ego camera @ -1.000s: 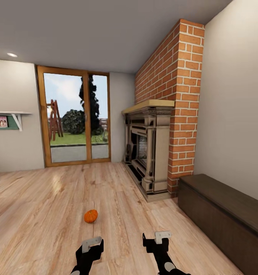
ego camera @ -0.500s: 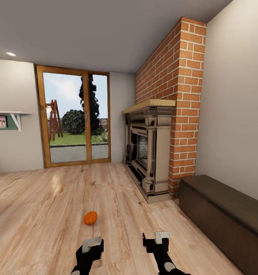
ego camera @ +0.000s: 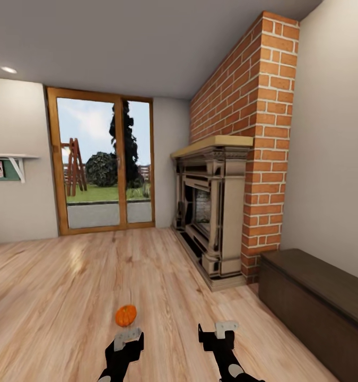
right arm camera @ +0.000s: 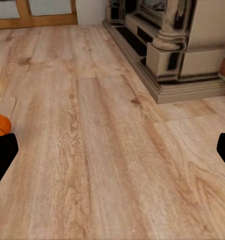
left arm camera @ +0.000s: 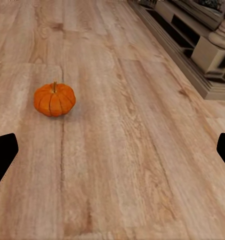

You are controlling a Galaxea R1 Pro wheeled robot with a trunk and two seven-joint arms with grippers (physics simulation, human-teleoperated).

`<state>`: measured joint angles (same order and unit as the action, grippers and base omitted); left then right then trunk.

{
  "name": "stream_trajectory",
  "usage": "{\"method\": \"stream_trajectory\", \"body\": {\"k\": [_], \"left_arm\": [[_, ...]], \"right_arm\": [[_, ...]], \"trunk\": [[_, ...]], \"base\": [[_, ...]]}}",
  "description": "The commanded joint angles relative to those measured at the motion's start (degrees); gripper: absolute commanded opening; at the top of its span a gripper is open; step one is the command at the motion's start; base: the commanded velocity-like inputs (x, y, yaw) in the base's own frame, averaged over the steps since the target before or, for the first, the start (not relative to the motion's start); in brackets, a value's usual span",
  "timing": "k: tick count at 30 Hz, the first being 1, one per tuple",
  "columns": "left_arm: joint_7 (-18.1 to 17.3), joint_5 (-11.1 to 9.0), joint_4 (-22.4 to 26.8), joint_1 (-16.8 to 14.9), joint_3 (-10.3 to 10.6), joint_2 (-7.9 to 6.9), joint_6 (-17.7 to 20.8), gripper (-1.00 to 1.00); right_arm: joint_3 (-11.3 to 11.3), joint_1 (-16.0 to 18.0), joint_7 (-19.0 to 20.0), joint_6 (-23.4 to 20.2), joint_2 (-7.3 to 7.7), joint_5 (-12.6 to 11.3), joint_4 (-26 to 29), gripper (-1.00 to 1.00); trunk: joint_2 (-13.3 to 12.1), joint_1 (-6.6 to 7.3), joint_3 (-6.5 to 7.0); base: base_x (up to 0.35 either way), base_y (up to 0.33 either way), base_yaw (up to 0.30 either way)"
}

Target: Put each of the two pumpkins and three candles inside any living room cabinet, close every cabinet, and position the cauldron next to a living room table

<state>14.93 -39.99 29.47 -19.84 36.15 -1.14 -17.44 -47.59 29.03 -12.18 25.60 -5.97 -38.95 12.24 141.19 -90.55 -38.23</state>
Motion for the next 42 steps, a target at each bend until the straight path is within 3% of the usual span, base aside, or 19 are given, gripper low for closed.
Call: {"method": "stream_trajectory", "body": {"k": [1, 42], "left_arm": [[0.45, -0.35, 0.06, -0.06, 0.49, -0.08, -0.23, 1.0], [0.45, -0.35, 0.06, -0.06, 0.5, -0.06, -0.23, 1.0]], "right_arm": [[-0.49, 0.06, -0.39, 0.15, 0.0, -0.25, -0.02, 1.0], [-0.49, 0.06, -0.39, 0.15, 0.08, -0.25, -0.02, 1.0]], "trunk": [[0.03, -0.02, -0.08], [0.03, -0.02, 0.89]], "base": [[0.28, 0.14, 0.0], [0.13, 0.01, -0.251]]}}
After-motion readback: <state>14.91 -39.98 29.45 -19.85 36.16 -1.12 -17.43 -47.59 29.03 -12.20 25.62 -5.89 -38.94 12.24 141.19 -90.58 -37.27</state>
